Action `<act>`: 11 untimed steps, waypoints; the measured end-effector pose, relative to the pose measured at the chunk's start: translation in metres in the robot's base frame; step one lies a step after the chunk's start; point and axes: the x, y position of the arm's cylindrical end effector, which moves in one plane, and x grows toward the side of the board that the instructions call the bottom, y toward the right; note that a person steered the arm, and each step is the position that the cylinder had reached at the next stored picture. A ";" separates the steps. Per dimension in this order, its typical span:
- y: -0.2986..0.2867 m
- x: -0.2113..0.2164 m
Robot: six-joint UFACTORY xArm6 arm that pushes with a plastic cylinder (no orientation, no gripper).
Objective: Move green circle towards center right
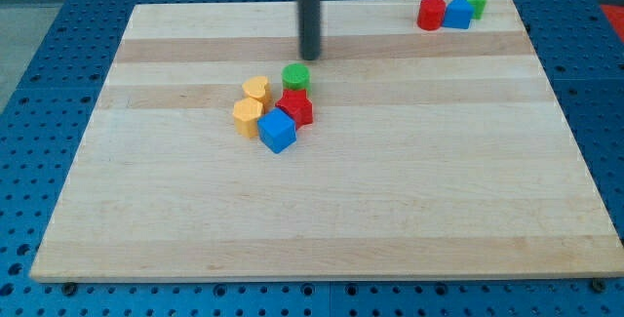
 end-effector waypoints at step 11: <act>0.192 0.057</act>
